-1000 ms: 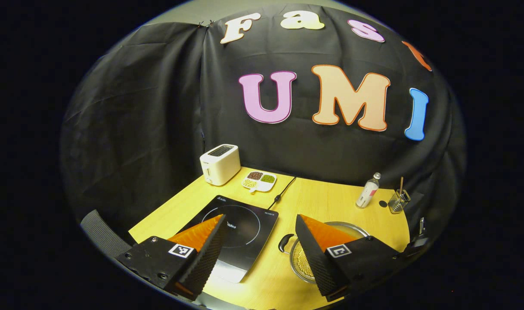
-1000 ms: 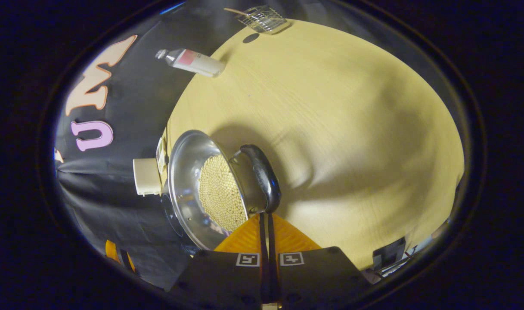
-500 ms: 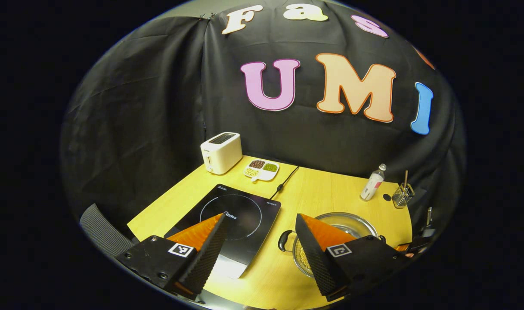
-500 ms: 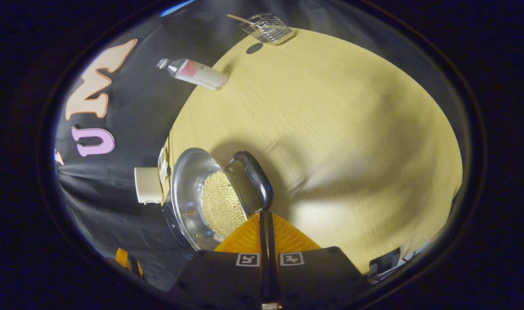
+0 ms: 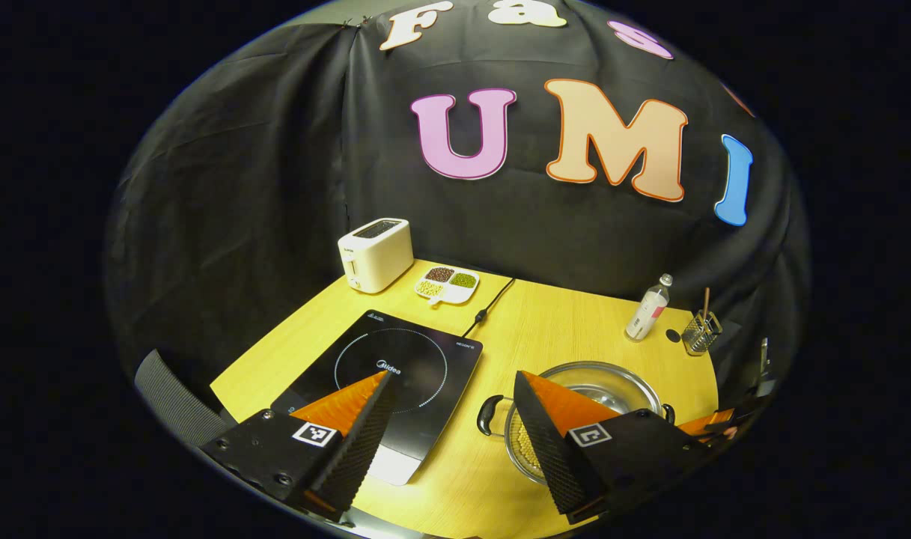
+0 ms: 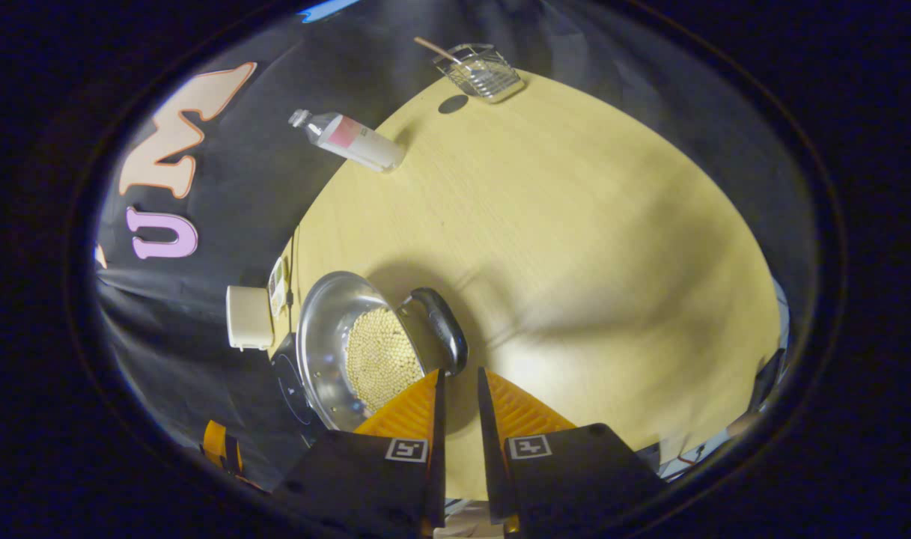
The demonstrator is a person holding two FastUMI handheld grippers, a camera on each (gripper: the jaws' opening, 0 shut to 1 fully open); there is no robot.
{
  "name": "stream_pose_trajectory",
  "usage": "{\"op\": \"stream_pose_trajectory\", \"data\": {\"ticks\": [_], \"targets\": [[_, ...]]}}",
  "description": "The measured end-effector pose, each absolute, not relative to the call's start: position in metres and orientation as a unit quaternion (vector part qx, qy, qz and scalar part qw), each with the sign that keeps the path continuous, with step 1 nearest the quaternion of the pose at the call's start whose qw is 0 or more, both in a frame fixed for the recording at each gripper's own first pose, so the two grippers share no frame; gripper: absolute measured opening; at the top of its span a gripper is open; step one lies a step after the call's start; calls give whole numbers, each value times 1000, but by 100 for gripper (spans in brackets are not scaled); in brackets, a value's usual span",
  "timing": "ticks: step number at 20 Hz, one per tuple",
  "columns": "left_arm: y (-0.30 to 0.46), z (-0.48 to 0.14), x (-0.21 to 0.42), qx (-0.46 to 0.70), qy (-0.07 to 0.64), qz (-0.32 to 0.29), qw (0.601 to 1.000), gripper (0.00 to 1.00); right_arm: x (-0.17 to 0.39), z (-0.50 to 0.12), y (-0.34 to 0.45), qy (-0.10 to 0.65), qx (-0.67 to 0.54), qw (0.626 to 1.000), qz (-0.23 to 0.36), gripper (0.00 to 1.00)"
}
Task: First push the handle of the pot to place it horizontally, then grasp the pot with both hands and set it on the induction cooktop.
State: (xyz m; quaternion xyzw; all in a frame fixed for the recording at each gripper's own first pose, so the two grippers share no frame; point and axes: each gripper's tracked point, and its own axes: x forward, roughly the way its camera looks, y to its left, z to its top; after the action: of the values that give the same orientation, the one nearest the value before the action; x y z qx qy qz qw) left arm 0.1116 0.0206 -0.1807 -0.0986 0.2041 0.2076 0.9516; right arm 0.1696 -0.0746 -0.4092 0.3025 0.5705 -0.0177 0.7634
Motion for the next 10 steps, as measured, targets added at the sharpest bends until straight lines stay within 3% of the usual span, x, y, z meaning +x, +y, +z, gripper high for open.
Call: {"op": "stream_pose_trajectory", "data": {"ticks": [2,3,4,6,8,9,10], "targets": [[21,-188,117,-104,209,202,951,97,178,-402,-80,567,279,775,-11,30],[22,-192,121,-106,212,199,951,97,181,-399,-83,567,267,779,-8,49],[20,-192,123,-109,214,196,951,97,184,-396,-82,567,261,781,-2,49],[19,-199,127,-114,221,190,950,97,191,-390,-73,567,259,782,21,73],[18,-204,131,-118,229,186,948,97,194,-385,-61,563,252,786,47,87],[17,-207,131,-120,234,182,947,97,195,-383,-57,562,245,788,57,87],[15,-213,132,-123,242,179,946,97,194,-383,-56,561,238,790,65,96]]}}
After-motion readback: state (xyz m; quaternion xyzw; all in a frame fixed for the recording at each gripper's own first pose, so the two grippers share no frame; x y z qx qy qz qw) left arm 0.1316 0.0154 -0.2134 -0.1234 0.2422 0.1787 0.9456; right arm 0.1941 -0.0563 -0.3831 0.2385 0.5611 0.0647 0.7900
